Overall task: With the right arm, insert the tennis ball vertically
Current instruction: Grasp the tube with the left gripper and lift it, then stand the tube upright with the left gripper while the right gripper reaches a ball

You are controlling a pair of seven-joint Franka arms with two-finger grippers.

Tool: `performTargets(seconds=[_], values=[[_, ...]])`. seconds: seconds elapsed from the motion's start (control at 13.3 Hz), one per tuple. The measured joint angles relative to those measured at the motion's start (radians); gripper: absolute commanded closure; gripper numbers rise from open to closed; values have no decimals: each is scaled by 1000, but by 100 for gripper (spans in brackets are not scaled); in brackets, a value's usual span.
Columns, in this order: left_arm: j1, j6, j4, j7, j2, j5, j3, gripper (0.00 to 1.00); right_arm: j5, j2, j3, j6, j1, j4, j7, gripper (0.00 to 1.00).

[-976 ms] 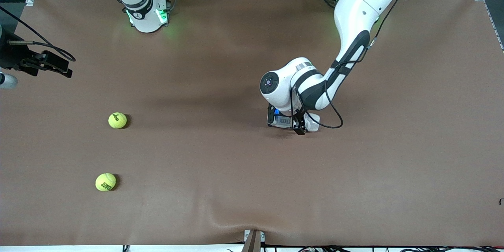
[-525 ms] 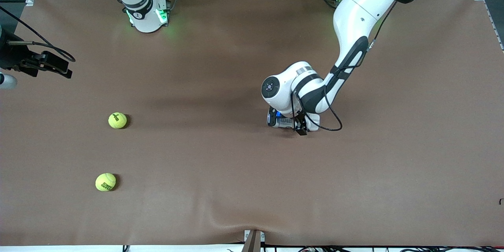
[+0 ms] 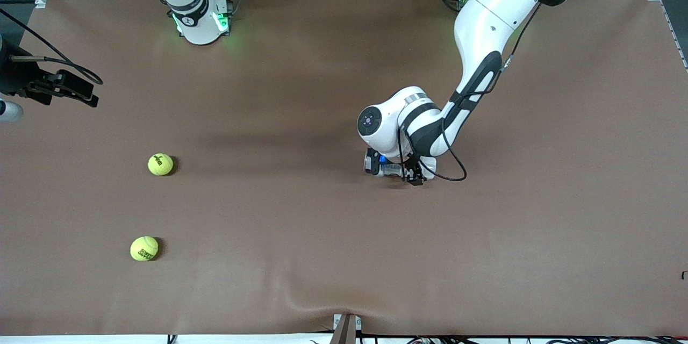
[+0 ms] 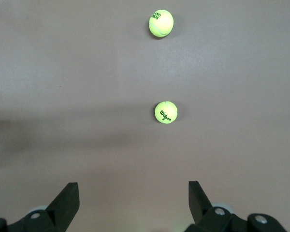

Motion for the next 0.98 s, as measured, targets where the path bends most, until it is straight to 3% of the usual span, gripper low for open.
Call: performTargets(seconds=[0.15, 0.6, 0.98], values=[[-3, 0, 11, 0, 0, 14, 0, 48, 0, 0, 0, 4, 0, -2, 0, 0], [-22, 1, 33, -22, -8, 18, -4, 42, 0, 26, 0, 139, 0, -100, 0, 0], [-23, 30, 132, -73, -49, -55, -62, 42, -1, 106, -7, 260, -30, -213, -3, 0]])
